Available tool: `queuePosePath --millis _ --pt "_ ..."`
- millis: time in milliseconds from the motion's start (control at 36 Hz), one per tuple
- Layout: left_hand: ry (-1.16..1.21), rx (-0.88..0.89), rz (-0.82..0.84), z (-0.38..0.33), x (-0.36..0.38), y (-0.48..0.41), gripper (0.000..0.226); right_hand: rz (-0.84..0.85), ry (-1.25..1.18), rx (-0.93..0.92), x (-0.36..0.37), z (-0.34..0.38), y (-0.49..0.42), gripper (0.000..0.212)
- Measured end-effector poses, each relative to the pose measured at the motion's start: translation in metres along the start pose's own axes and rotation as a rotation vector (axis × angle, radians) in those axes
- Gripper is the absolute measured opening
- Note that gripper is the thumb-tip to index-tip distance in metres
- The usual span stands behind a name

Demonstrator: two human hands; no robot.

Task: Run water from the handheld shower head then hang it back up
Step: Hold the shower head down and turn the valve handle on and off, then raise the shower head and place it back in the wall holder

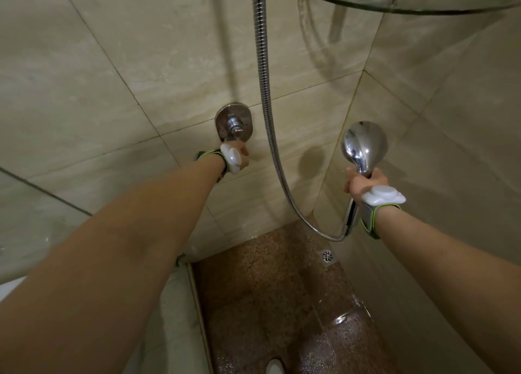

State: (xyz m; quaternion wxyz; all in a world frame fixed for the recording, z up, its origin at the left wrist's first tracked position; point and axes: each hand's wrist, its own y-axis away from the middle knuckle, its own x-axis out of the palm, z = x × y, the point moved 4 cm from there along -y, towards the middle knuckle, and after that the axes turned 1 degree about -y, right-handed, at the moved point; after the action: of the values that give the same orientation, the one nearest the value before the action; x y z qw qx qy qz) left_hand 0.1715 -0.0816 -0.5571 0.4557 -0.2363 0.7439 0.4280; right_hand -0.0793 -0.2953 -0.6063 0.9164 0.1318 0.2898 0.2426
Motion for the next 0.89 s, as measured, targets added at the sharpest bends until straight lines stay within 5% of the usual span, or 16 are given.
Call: queuePosePath --millis 250,333,611,694,750,889 --pt "0.004 0.069 0.063 -0.022 0.001 0.045 0.037 0.046 0.071 -0.115 -0.013 0.046 0.026 0.034" --pt "0.023 0.092 0.142 -0.042 0.008 0.062 0.018 0.074 0.063 -0.155 -0.014 0.064 0.042 0.028" --pt "0.245 0.088 0.306 -0.1 0.003 0.113 0.029 0.198 -0.085 -0.26 -0.017 0.113 0.087 0.024" --pt "0.474 0.113 0.155 -0.113 -0.031 0.135 0.023 0.248 -0.094 -0.315 -0.026 0.128 0.104 0.018" --pt "0.601 0.139 0.034 -0.116 -0.051 0.141 0.022 0.253 -0.051 -0.342 -0.031 0.135 0.111 0.034" --pt "0.745 0.153 -0.062 -0.127 -0.083 0.156 0.029 0.216 0.012 -0.406 -0.042 0.15 0.13 0.033"
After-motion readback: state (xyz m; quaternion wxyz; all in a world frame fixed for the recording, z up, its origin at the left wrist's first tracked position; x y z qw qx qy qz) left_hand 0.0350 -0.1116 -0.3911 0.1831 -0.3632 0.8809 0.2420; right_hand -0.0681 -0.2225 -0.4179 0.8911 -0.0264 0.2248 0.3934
